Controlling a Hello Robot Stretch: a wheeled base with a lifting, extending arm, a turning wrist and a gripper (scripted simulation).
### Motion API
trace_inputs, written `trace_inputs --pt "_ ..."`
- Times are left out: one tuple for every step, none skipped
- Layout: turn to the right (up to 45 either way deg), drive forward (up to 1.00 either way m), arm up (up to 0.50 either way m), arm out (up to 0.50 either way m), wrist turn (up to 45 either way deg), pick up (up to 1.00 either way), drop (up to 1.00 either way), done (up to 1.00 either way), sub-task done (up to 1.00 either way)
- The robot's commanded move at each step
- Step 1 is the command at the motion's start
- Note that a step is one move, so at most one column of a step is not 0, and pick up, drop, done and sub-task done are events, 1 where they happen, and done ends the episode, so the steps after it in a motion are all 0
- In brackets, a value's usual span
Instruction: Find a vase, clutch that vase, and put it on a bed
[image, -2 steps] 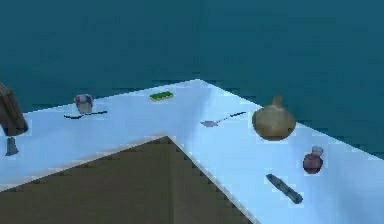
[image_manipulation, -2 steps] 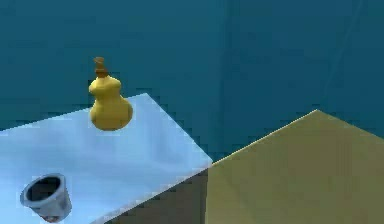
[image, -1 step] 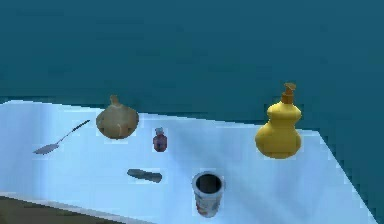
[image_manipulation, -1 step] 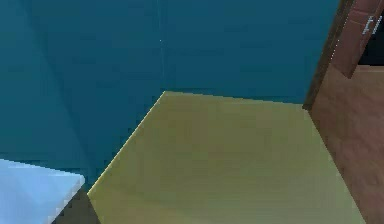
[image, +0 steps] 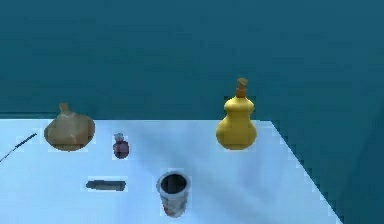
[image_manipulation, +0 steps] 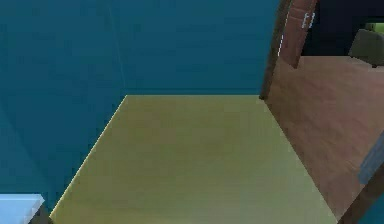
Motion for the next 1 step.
trace_inputs --pt "3.0 0.00 0.00 0.00 0.0 0.00 0.00 0.00 0.00"
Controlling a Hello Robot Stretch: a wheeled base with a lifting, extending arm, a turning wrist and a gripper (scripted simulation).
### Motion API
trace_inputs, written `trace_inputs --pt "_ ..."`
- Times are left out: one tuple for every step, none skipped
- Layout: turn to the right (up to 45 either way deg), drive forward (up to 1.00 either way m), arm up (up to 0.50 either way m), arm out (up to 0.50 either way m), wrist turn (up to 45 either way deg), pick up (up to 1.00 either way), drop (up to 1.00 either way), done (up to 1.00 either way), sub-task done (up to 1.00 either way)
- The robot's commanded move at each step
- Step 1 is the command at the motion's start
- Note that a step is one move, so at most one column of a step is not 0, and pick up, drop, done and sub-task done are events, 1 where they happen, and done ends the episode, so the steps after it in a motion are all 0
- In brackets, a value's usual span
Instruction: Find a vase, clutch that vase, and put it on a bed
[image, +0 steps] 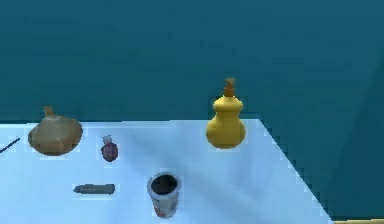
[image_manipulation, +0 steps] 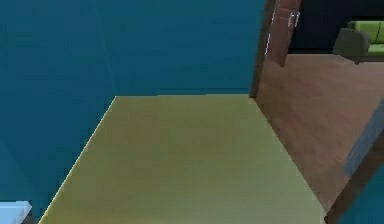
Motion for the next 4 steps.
trace_inputs --pt "0.0 0.05 0.00 0.00 0.0 0.00 0.00 0.00 0.00" --pt "-45.0 0.00 0.00 0.00 0.0 0.00 0.00 0.00 0.00" --pt "-45.0 0.00 0.00 0.00 0.0 0.00 0.00 0.00 0.00" --pt "-33.0 0.00 0.00 0.00 0.0 0.00 0.00 0.00 0.00"
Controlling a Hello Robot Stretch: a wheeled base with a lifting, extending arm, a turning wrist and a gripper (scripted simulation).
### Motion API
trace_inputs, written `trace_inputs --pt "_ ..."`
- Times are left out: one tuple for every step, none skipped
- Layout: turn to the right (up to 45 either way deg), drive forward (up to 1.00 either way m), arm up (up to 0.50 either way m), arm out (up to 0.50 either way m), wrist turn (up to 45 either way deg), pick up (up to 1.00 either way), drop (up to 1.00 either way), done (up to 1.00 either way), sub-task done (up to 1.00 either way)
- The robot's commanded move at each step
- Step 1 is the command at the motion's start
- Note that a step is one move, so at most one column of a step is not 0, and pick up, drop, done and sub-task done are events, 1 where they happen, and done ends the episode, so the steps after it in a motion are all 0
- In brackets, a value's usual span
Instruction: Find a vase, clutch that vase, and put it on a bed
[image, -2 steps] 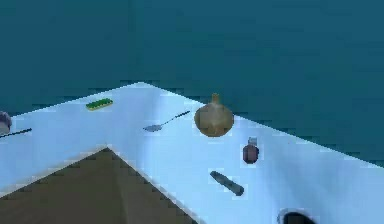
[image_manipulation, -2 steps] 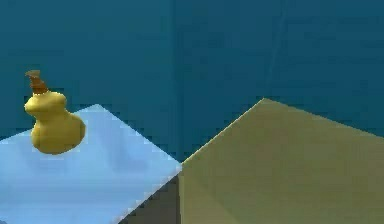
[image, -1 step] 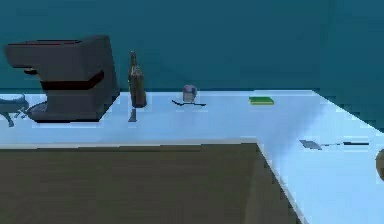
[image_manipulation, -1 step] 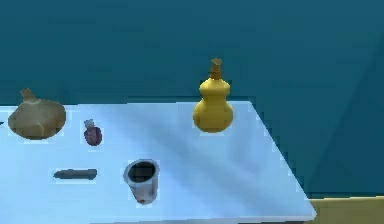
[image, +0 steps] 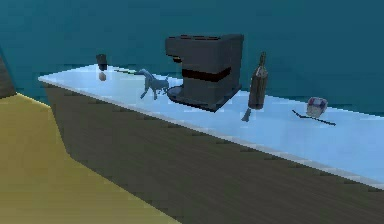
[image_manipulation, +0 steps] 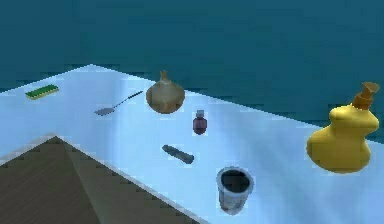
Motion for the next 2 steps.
trace_inputs --pt "0.0 0.00 0.50 0.00 0.0 0.00 0.00 0.00 0.00" --pt "0.0 0.00 0.38 0.00 0.0 0.00 0.00 0.00 0.00"
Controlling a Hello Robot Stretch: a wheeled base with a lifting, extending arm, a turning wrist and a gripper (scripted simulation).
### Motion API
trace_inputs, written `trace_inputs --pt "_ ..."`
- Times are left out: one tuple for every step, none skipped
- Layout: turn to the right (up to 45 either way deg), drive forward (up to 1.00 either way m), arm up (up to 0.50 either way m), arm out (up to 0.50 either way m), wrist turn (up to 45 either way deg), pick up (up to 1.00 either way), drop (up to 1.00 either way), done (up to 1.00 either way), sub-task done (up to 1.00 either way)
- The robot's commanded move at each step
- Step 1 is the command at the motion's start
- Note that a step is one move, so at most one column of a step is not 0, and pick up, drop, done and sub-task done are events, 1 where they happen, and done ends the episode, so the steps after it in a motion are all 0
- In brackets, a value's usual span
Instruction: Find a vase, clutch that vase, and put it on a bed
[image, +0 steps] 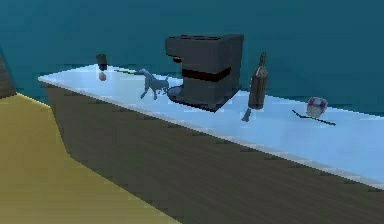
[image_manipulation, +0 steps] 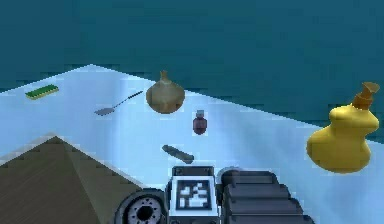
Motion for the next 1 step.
trace_inputs --pt "0.0 0.00 0.00 0.48 0.0 0.00 0.00 0.00 0.00"
